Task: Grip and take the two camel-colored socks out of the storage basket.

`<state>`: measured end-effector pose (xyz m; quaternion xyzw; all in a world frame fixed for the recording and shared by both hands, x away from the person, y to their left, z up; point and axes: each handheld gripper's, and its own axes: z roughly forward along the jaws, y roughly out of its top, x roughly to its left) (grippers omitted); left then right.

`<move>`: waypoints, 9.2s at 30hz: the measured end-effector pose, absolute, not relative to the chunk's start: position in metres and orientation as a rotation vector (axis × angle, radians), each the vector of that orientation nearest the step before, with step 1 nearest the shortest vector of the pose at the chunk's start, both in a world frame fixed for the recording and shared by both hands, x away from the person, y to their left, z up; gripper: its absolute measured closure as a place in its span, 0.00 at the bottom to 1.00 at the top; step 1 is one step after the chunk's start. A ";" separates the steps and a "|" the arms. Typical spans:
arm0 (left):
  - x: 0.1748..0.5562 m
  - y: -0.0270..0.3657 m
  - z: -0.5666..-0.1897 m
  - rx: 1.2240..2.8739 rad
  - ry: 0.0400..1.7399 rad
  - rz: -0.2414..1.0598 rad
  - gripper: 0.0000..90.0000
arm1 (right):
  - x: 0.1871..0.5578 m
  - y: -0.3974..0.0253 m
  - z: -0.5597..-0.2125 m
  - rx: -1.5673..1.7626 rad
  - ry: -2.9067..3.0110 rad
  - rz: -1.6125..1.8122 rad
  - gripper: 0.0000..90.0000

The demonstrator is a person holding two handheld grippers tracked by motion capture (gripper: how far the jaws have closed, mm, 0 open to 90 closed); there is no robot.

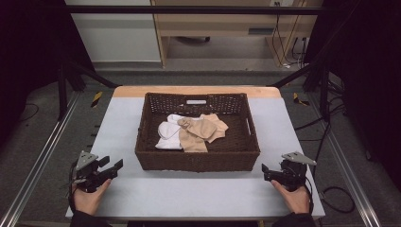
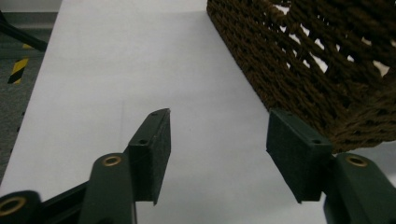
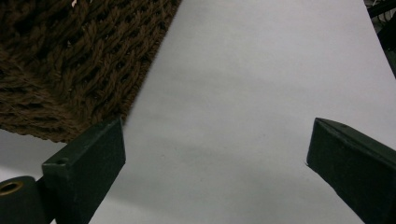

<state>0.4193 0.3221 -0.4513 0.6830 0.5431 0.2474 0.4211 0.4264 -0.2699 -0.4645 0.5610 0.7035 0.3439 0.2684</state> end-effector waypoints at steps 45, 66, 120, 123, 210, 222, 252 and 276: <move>0.435 0.277 -0.367 1.607 1.171 0.652 0.42 | 0.423 -0.268 -0.459 1.525 1.852 0.932 0.07; 0.464 0.224 -0.348 1.620 1.105 0.628 0.42 | 0.423 -0.271 -0.458 1.526 1.833 0.932 0.07; 0.586 0.127 -0.376 1.812 1.135 0.630 0.42 | 0.427 -0.275 -0.458 1.548 1.815 0.925 0.07; 0.593 0.124 -0.385 1.826 1.143 0.636 0.42 | 0.427 -0.274 -0.458 1.548 1.816 0.923 0.07; 0.524 0.136 -0.323 1.673 0.870 0.553 0.96 | 0.427 -0.277 -0.456 1.555 1.800 0.914 0.08; 0.487 0.148 -0.300 1.608 0.782 0.562 0.96 | 0.426 -0.279 -0.456 1.564 1.793 0.916 0.08; 0.395 0.178 -0.292 1.548 0.628 0.495 0.96 | 0.422 -0.280 -0.455 1.548 1.779 0.936 0.08; 0.368 0.167 -0.390 1.780 0.680 0.349 0.96 | 0.420 -0.277 -0.455 1.539 1.791 0.935 0.08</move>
